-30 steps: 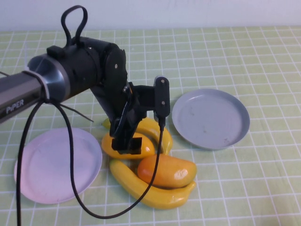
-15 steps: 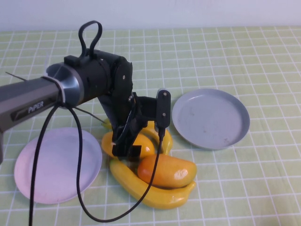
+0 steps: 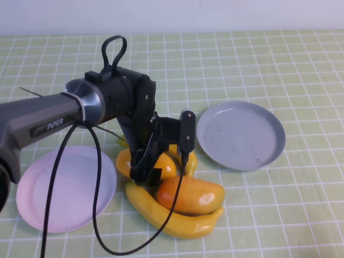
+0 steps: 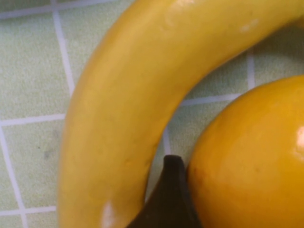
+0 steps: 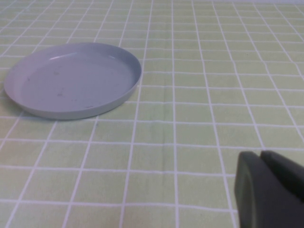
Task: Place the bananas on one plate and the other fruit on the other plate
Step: Put one type of fruit in the left plate
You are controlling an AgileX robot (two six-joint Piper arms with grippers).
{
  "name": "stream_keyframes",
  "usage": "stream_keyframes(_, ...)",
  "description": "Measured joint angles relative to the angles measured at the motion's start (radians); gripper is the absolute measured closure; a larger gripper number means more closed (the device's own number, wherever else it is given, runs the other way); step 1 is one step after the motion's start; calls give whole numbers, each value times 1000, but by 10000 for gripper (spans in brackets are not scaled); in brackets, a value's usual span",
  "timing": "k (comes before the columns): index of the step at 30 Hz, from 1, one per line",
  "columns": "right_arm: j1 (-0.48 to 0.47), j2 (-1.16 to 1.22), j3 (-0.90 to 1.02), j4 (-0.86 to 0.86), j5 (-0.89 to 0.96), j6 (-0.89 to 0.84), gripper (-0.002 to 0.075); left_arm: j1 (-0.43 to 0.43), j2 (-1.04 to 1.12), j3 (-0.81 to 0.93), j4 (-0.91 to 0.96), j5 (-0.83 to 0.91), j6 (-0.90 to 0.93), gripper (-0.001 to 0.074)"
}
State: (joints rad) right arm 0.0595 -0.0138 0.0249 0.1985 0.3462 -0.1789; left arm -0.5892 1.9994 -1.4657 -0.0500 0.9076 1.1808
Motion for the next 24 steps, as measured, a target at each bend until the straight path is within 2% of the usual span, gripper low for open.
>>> stream_keyframes(3,0,0,0,0,0,0,741,0,7,-2,13,-5,2,223)
stream_keyframes(17,0,0,0,0,0,0,741,0,-46,-4,19,20,-19,223)
stream_keyframes(21,0,0,0,0,0,0,741,0,-138,-4,19,27,-143,223)
stream_keyframes(24,0,0,0,0,0,0,741,0,-210,-4,39,48,-305,223)
